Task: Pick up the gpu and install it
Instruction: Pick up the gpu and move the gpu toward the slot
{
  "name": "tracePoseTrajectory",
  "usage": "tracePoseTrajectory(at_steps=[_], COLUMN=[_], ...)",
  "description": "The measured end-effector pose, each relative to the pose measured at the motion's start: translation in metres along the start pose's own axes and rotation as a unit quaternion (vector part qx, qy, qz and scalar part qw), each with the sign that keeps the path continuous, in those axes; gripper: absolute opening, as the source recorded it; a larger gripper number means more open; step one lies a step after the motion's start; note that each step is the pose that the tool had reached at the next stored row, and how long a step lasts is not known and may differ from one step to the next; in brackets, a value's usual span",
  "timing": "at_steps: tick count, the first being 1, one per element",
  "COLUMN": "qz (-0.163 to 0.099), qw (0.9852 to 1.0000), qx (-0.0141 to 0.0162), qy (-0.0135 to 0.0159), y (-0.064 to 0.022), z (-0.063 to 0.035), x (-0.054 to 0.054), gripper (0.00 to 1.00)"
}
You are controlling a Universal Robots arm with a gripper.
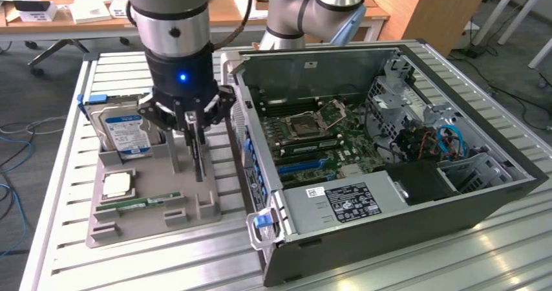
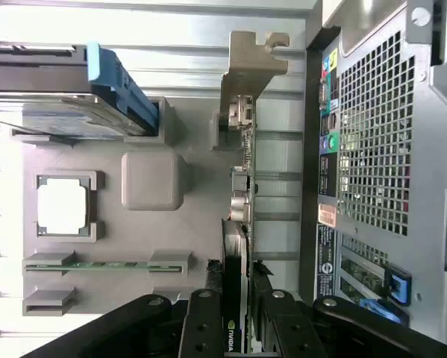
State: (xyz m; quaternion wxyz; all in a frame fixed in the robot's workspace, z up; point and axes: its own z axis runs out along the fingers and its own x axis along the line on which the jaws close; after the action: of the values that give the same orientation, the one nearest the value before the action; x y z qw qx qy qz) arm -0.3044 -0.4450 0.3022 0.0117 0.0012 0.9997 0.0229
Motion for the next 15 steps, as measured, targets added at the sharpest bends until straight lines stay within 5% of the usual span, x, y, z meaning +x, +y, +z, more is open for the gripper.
tracePoseTrajectory(at_steps=[1, 15], qz=[0.0, 0.0], qw=[1.0, 1.0], qx=[0.0, 0.0006], qy=[0.0, 0.0], y=[0.0009, 0.0038], z=[-0.0192, -0.0829], x=[0.0, -0.002], gripper=[0.26, 0.26])
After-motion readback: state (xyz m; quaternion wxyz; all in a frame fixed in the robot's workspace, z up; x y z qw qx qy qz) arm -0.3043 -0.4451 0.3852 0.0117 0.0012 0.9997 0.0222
